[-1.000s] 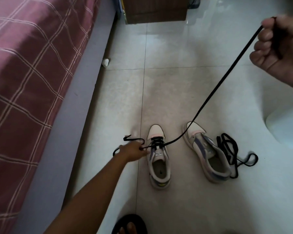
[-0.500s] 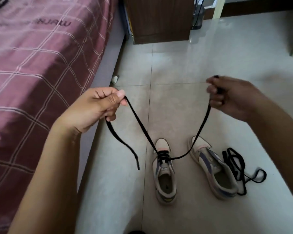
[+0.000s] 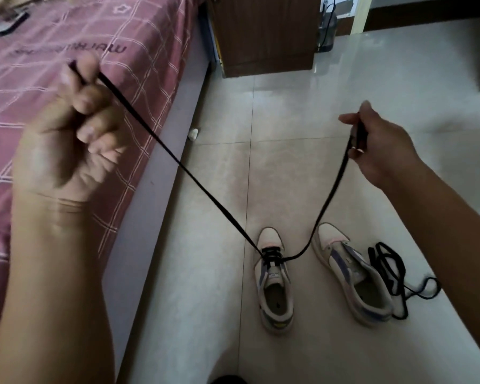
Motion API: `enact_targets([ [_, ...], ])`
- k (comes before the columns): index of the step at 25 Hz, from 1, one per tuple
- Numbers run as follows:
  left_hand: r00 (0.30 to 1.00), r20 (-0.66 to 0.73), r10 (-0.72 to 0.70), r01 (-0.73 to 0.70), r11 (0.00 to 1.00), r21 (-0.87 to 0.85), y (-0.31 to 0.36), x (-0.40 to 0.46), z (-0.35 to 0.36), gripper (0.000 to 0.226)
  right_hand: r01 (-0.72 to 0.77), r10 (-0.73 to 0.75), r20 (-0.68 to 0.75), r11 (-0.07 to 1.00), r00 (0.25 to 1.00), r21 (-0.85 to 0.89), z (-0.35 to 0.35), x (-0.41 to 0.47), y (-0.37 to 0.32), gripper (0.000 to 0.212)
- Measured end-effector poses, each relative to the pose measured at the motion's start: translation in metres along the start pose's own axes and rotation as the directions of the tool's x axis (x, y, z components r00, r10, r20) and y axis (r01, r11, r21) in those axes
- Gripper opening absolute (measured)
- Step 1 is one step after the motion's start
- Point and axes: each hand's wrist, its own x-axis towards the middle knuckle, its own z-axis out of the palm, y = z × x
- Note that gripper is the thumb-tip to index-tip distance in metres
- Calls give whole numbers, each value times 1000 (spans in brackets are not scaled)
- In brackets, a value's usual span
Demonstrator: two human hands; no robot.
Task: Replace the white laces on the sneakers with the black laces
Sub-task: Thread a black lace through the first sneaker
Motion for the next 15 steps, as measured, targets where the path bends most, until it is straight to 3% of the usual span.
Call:
enact_targets([
  [1, 990, -140, 23, 15, 965, 263, -10, -5, -9, 20, 23, -24, -40, 999, 999, -34, -4, 2, 3, 36],
  [2, 945, -311, 97, 104, 815, 570, -22, -10, -22, 21, 32, -34, -50, 998, 998, -47, -9, 4, 9, 36],
  [3, 879, -450, 161, 268, 613, 743, -39, -13, -36, 26, 34, -36, -31, 998, 999, -48, -13, 6, 17, 34],
  [4, 801, -581, 145, 453, 487, 746, -61, -17, -48, 33, 24, -24, 6, 999, 1000, -46, -17, 7, 27, 30],
  [6, 620, -785, 18, 738, 325, 591, -106, -29, -70, 48, -64, 70, 77, 995, 995, -79, -22, 1, 60, 20],
  [7, 551, -834, -6, 826, 144, 545, -128, -37, -85, 48, -145, 155, 96, 983, 983, -109, -24, -7, 80, 15],
  [9, 509, -861, -21, 791, -385, 476, -168, -61, -119, 34, -326, 346, 109, 930, 932, -171, -28, -28, 126, 10],
  [10, 514, -858, 7, 723, -541, 429, -183, -72, -131, 30, -409, 435, 102, 889, 895, -206, -31, -38, 149, 11],
  [11, 480, -877, 2, 731, -554, 399, -195, -82, -141, 30, -478, 508, 83, 845, 857, -240, -35, -47, 170, 14],
  [12, 426, -904, -30, 780, -495, 383, -202, -89, -152, 29, -524, 558, 58, 807, 828, -272, -38, -53, 187, 16],
  [15, 334, -905, -264, 917, -133, 377, -214, -104, -166, 23, -554, 587, -7, 760, 810, -338, -41, -60, 222, 20],
])
